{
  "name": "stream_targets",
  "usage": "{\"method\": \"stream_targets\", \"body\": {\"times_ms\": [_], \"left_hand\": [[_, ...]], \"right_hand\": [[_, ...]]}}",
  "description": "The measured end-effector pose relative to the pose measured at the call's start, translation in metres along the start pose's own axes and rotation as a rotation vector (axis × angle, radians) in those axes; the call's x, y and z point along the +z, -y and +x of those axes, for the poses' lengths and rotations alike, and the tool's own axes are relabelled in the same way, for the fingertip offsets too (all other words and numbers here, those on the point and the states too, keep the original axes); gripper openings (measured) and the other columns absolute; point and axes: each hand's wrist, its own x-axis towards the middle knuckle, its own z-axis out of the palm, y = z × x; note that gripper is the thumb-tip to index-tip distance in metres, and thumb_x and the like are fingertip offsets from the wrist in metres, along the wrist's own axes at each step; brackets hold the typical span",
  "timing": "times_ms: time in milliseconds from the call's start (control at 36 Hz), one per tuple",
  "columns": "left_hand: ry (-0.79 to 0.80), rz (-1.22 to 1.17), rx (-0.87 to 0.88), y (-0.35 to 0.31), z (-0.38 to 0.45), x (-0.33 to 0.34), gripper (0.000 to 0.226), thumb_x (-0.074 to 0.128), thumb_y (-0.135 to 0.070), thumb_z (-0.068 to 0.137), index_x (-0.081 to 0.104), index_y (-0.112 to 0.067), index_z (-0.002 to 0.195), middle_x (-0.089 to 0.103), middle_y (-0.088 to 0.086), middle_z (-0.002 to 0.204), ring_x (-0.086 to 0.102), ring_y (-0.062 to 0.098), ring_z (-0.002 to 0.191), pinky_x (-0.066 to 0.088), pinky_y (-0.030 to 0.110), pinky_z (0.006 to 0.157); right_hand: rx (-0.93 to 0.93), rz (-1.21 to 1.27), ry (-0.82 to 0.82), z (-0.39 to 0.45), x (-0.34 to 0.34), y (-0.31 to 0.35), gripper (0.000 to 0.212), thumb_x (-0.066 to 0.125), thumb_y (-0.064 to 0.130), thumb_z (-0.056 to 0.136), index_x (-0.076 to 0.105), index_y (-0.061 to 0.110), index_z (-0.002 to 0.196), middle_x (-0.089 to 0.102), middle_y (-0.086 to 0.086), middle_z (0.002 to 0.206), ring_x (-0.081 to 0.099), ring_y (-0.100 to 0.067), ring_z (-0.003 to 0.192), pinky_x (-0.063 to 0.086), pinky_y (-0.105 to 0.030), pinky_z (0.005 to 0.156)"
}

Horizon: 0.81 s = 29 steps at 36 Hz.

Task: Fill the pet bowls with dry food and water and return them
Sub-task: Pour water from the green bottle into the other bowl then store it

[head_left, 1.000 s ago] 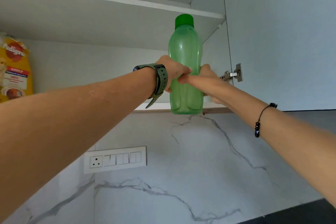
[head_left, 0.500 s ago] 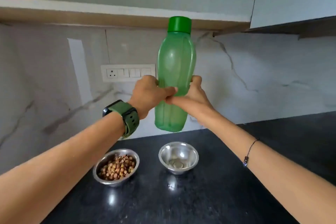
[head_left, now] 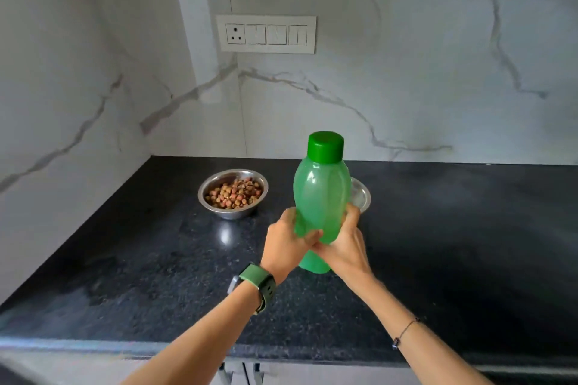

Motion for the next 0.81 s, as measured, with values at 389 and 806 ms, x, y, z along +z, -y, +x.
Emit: {"method": "stream_targets", "body": {"times_ms": [389, 806], "left_hand": [[0.071, -0.110, -0.116, 0.015, -0.013, 0.028, 0.063, 0.068, -0.039, 0.066, 0.053, -0.015, 0.122, 0.064, 0.003, 0.120, 0.062, 0.019, 0.108, 0.050, 0.042, 0.096], [0.318, -0.319, 0.187, -0.081, 0.035, -0.039, 0.074, 0.066, -0.013, 0.085, 0.025, -0.022, 0.145, 0.038, 0.009, 0.147, 0.042, 0.022, 0.132, 0.039, 0.031, 0.105]], "right_hand": [[-0.078, 0.065, 0.036, -0.006, -0.002, -0.052, 0.084, 0.082, 0.030, 0.066, 0.029, 0.012, 0.128, 0.059, -0.007, 0.117, 0.064, -0.023, 0.096, 0.055, -0.035, 0.070], [-0.058, 0.371, 0.150, 0.004, -0.016, -0.027, 0.103, 0.071, 0.043, 0.054, 0.013, 0.031, 0.139, 0.041, 0.013, 0.129, 0.045, 0.000, 0.117, 0.038, -0.007, 0.088]]}}
